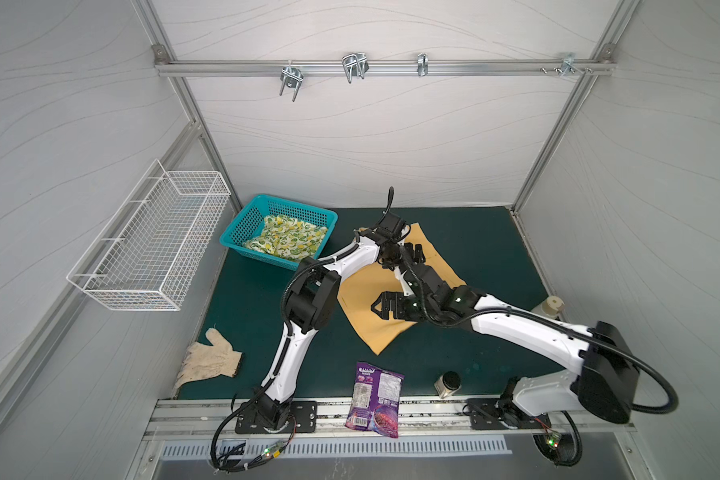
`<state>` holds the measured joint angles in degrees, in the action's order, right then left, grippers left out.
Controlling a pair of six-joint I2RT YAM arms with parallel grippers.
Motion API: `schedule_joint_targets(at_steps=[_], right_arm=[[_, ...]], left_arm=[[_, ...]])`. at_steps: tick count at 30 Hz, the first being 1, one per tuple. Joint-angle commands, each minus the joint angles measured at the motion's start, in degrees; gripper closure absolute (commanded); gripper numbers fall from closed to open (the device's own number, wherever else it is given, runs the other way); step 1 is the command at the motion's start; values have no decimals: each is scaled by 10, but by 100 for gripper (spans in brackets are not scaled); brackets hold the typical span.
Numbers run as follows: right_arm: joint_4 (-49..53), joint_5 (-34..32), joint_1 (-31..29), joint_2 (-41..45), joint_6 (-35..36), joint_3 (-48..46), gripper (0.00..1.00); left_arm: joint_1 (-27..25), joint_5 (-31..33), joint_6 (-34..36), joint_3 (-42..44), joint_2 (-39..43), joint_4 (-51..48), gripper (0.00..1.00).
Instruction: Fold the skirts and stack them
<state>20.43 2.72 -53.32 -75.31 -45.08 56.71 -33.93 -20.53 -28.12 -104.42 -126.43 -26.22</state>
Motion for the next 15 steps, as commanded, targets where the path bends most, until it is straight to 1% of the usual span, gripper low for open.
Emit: schedule_joint_targets(at_steps=[1, 3, 7, 10, 13, 15], right_arm=[[71, -67, 10, 48, 53, 21, 1], [71, -57, 42, 58, 70, 19, 1], [41, 0, 153, 49, 91, 6, 1], [26, 47, 234, 6, 105, 18, 1], [19, 61, 288, -53, 118, 45, 1], [21, 54, 312, -93, 131, 67, 1]], left_arm=[[4, 8, -7, 24, 72, 16, 1], [4, 22, -20, 43, 89, 15, 1], [5, 63, -39, 85, 113, -2, 1], [6, 79, -54, 146, 138, 21, 1], [12, 93, -81, 207, 162, 50, 1], [19, 99, -95, 237, 170, 66, 1]])
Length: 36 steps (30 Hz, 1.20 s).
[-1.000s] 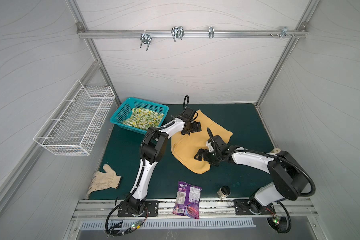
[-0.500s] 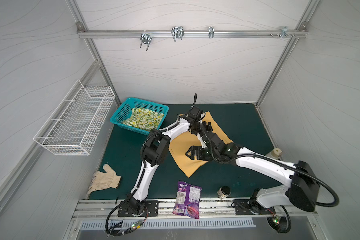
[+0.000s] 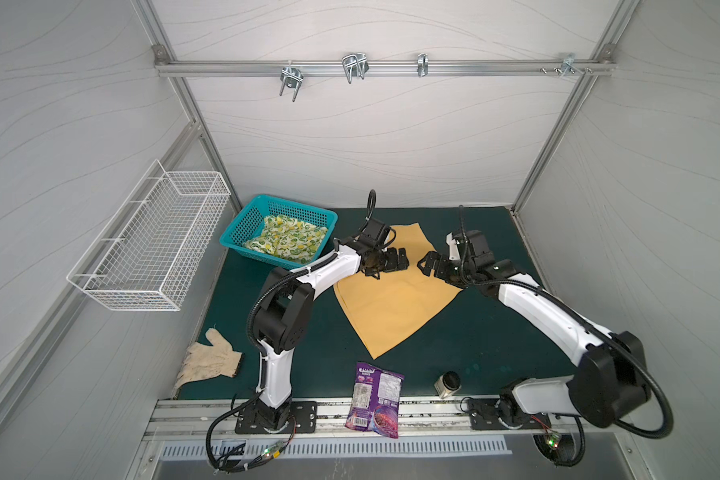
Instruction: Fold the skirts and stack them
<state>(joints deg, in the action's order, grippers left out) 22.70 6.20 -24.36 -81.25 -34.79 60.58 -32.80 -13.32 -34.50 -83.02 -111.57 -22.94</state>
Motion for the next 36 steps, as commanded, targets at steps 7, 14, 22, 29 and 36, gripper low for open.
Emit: schedule_joint_targets(at_steps=[7, 14, 22, 29, 36], right_arm=[[-2, 19, 103, -175, 42, 86, 1], [16, -9, 129, -252, 59, 111, 1], [-12, 8, 134, -249, 41, 56, 1], [-44, 51, 133, -202, 12, -14, 1], [-85, 98, 127, -148, -22, -96, 2]], left_arm=[[25, 36, -50, 79, 28, 59, 1], [33, 43, -47, 68, 4, 48, 1], [41, 55, -32, 27, -44, 20, 1], [53, 72, -15, -17, -95, -9, 1], [53, 89, 4, -77, -145, -43, 1]])
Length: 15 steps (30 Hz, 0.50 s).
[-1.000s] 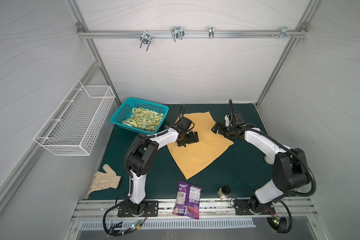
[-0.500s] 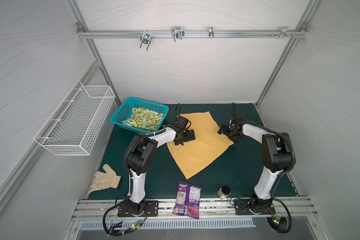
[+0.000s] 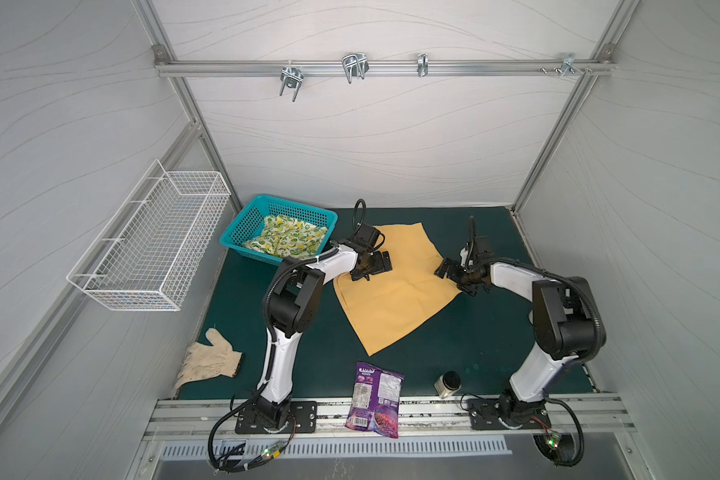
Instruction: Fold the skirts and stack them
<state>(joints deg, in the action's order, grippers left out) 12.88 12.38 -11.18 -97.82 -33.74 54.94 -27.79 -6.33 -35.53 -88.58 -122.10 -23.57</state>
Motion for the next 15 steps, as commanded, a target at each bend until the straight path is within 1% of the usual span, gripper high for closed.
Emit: schedule_joint_targets(at_steps=[1, 5, 7, 10, 12, 15], right_arm=[[9, 40, -9, 27, -39, -49, 1], [-5, 59, -35, 53, -64, -80, 2], [-13, 56, -56, 69, -77, -96, 1], [-26, 53, -98, 86, -102, -116, 1], [-19, 27, -137, 100, -111, -123, 2], [-36, 13, -182, 128, -144, -153, 1]], left_arm=[[3, 20, 17, -32, -49, -41, 1], [2, 12, 16, -66, -74, -47, 1], [-1, 7, 18, -79, -82, -47, 1], [-9, 7, 28, -97, -92, -47, 1], [-15, 5, 34, -108, -98, -49, 1], [-25, 9, 41, -123, -104, -49, 1]])
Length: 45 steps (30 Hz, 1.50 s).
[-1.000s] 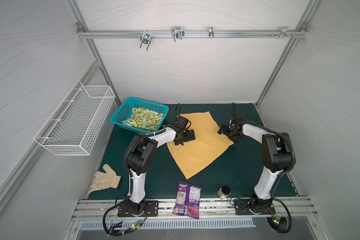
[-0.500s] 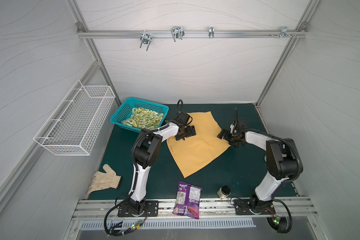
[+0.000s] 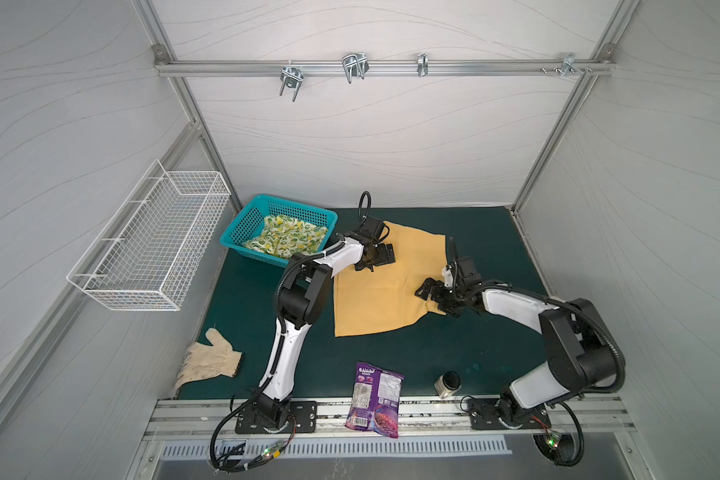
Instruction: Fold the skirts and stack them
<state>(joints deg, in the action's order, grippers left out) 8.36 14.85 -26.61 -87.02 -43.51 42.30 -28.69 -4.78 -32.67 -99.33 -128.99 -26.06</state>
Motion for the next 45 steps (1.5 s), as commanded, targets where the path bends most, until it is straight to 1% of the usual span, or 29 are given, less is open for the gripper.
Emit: schedule_joint_targets(at_steps=[1, 7, 10, 13, 18, 20, 22, 24, 27, 31, 33, 37, 45], right_arm=[[7, -16, -40, 33, -56, -34, 2], [33, -62, -110, 105, -82, -50, 1], [52, -72, -128, 122, -80, -35, 1], [96, -105, -129, 145, -46, 8, 1], [159, -158, -116, 171, 35, 88, 1], [169, -144, -91, 160, 50, 110, 1], [154, -123, -67, 151, 54, 111, 1], [138, -119, -51, 138, 61, 108, 1], [105, -96, -28, 110, 60, 97, 1], [35, -66, -18, 75, 62, 64, 1], [24, -54, -18, 52, 68, 63, 1], [0, -48, -16, 13, 72, 46, 1], [-53, -45, -13, -8, 44, -12, 1]], left_arm=[[-18, -4, 17, -22, -38, -25, 1], [-28, -8, 26, -60, -53, -34, 1], [-30, -6, 23, -60, -45, -32, 1], [-30, -11, 17, -50, -12, -22, 1], [-30, -16, 13, -20, 66, -18, 1], [-30, -27, 2, -6, 93, -7, 1], [-30, -41, -11, -2, 107, -1, 1], [-30, -59, -29, 0, 111, 6, 1], [-30, -86, -58, 10, 108, 31, 1], [-29, -121, -102, 26, 92, 79, 1], [-29, -134, -120, 28, 83, 97, 1], [-24, -156, -153, 33, 60, 137, 1], [-22, -196, -198, 19, 11, 179, 1]])
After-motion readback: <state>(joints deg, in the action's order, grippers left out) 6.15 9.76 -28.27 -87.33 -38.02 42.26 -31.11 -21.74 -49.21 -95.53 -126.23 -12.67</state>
